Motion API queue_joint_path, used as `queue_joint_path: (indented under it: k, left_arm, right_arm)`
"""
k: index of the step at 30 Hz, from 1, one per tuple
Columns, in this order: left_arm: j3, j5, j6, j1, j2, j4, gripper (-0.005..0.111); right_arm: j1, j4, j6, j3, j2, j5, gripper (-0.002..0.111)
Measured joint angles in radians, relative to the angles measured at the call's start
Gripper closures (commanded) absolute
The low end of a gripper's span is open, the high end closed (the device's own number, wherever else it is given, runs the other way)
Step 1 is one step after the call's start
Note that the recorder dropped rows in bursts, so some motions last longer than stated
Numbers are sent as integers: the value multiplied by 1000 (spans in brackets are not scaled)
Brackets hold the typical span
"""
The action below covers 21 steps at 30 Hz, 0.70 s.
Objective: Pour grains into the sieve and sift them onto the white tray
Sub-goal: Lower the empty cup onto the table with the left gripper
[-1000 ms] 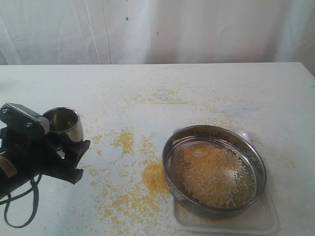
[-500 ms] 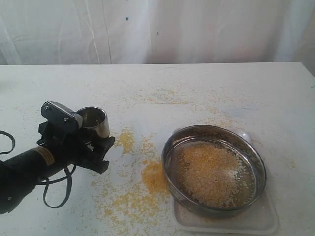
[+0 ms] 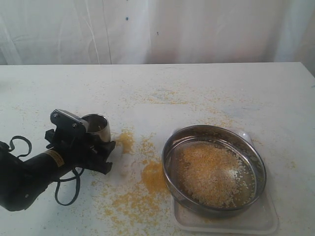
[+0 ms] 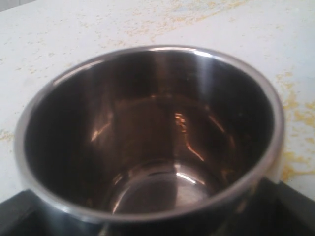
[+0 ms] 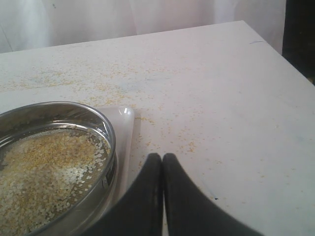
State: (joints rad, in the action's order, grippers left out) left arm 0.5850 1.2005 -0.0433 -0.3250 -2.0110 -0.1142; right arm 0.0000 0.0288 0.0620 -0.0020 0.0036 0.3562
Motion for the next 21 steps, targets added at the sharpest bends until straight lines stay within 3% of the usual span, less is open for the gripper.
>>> queue_joint_path:
  k: [15,18,21]
  left_arm:
    - [20,-27,0,0,0,-47,106]
    - [20,-31,0,0,0,-47,98]
    - [20,-50,0,0,0,-47,81]
  right_arm:
    - [0,0,2,0,0,0,108]
    - [0,0,2,0,0,0,108]
    - [0,0,2,0,0,0,108]
